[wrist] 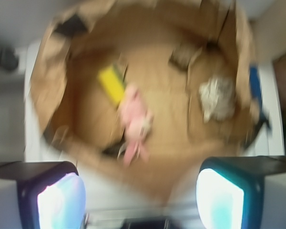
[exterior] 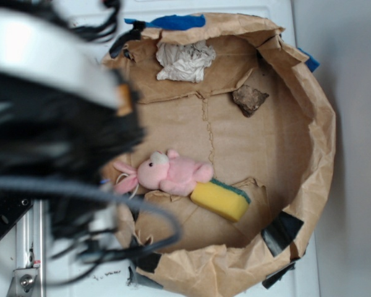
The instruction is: Grab the rock.
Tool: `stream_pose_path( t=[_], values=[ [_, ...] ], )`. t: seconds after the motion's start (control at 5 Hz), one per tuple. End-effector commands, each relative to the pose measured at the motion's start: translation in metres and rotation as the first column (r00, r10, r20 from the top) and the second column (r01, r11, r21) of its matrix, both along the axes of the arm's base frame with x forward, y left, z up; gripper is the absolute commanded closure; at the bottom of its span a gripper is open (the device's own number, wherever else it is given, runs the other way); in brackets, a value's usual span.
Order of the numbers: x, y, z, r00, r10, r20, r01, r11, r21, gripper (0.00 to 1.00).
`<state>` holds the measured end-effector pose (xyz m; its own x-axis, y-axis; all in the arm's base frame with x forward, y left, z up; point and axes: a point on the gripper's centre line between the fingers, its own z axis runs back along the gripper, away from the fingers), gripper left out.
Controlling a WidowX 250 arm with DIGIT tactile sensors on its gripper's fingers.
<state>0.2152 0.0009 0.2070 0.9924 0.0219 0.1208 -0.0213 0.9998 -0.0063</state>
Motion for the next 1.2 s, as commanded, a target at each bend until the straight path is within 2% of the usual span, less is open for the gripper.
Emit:
stream_pose_path(
  t=[0.0,0.2,0.4,0.6,1.0],
  values=[
    [0.044,0.003,0.013,0.995,-0.075,0.063,0.078,0.996,-0.043,0.0],
    [0.044,0.003,0.013,0.995,-0.075,0.063,0.078,0.996,-0.043,0.0],
    [0.049,0.002,-0.037,0.997,-0.034,0.065,0.032,0.999,0.032,0.0],
    [0.05,0.007,-0.072,1.0,0.004,0.031,-0.005,0.998,0.059,0.0],
    [0.051,0.018,-0.097,0.999,0.027,0.029,-0.028,0.999,0.029,0.0]
  ],
)
